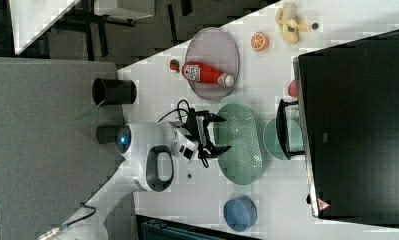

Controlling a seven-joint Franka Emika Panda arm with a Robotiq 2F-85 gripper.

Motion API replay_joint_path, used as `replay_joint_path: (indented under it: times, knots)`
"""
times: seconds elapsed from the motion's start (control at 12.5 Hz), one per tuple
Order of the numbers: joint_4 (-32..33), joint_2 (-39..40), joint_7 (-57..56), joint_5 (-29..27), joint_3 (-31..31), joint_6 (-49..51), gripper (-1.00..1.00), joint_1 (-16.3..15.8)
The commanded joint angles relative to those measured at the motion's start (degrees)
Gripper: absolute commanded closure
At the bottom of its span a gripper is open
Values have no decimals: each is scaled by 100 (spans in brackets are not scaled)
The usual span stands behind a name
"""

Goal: Drag strainer right to left.

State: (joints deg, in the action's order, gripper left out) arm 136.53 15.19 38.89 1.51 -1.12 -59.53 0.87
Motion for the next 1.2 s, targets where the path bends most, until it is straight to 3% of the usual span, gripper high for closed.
replay_joint_path:
  times: [0.08,0.72,1.2]
  knots:
    - [134,457,368,25,42,-410,-100,-74]
    - [119,836,532,-133,-82,-629,-100,-336]
    - [51,836,1341,-399,-232,-629,-100,-884]
